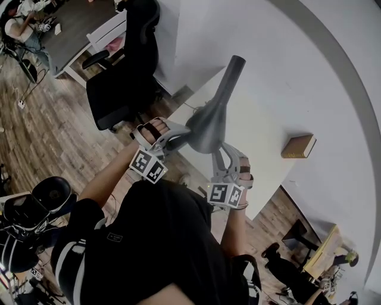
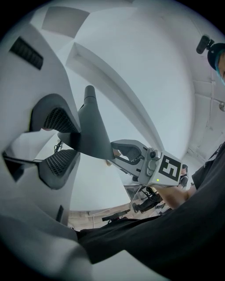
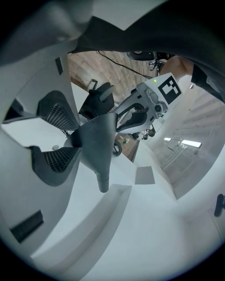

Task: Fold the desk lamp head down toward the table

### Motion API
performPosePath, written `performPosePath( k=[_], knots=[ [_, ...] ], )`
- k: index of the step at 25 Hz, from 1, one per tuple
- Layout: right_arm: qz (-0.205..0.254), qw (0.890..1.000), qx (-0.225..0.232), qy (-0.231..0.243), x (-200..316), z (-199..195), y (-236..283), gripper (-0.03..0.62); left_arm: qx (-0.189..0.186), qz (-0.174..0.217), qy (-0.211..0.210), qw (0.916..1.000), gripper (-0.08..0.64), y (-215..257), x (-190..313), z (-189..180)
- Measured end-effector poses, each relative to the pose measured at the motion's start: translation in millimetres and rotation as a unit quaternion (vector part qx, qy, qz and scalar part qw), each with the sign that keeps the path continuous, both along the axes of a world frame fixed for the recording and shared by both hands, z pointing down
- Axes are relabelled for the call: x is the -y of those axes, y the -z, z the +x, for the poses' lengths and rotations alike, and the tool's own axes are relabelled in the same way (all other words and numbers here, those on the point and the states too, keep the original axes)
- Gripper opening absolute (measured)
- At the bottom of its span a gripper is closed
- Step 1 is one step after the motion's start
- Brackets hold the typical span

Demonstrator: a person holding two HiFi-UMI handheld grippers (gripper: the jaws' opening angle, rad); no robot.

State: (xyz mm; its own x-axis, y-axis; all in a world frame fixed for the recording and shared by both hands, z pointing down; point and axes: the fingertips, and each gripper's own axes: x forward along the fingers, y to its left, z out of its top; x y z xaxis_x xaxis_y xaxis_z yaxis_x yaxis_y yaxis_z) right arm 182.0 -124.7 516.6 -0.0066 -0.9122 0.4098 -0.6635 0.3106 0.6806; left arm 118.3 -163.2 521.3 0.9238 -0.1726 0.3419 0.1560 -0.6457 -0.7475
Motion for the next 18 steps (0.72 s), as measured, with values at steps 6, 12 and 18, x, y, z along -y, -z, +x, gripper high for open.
performPosePath(
  k=[6,12,18],
  knots=[
    [-0.005,1.0,-0.012,0.0,6.4,4.4,-15.7,0.14,0.012,0.015,0.004,0.9998,0.138,-14.6,6.1,4.3],
    [-0.006,1.0,-0.019,-0.003,15.8,16.4,-34.1,0.146,0.017,0.026,0.009,0.9995,0.143,-32.6,15.5,16.2],
    [-0.004,0.999,-0.053,-0.005,20.0,17.9,-47.9,0.153,0.002,0.061,0.03,0.9977,0.144,-47.2,20.1,18.1]
  ],
)
